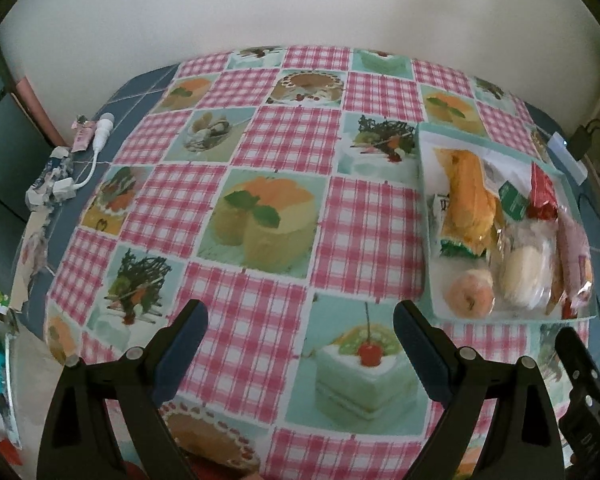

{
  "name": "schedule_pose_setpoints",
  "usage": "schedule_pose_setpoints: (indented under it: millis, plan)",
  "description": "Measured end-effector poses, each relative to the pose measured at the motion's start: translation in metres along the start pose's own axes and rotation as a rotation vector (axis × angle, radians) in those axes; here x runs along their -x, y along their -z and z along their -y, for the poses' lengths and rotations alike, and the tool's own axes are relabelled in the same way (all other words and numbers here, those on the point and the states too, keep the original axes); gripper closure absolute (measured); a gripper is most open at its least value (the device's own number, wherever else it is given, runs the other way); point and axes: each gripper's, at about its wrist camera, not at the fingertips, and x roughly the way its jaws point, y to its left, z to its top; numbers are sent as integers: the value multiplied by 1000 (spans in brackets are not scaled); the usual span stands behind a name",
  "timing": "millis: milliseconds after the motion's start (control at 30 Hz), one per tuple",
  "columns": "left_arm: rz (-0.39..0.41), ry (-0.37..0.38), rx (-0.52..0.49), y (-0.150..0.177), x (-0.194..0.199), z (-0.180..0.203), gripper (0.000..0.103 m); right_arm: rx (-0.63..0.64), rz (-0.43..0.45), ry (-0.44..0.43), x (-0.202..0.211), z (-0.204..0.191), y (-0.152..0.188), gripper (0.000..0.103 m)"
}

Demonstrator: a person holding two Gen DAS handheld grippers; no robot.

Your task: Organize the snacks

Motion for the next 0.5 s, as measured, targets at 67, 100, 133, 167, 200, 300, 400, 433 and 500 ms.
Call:
schedule_pose_setpoints:
  millis: [67, 100, 133, 167, 200, 300, 400, 433, 500]
  plan:
    - [5, -2, 6, 2, 2, -2, 9, 4, 4, 0, 2, -1, 2, 0]
    - [13, 3, 12, 1, 4, -4, 9, 6, 9, -2, 3, -1, 3, 0]
    - [20, 4, 18, 1, 5, -5, 9, 7, 15, -3, 5, -2, 4, 0]
    - [25, 2, 22, 1, 7, -6, 9, 7, 21, -3, 6, -2, 5, 0]
    - [27, 1, 26, 1, 7, -7, 9, 5, 29, -4, 8, -2, 5, 0]
    - [27, 0, 30, 1, 7, -9, 9, -3, 36, -4, 9, -2, 5, 0]
    - [26, 1, 32, 1, 7, -9, 9, -2, 33, -6, 8, -2, 4, 0]
    - [26, 1, 30, 1, 7, -9, 9, 0, 32, -7, 8, -3, 4, 0]
    - [26, 1, 29, 1, 7, -10, 9, 3, 32, -9, 7, -4, 4, 0]
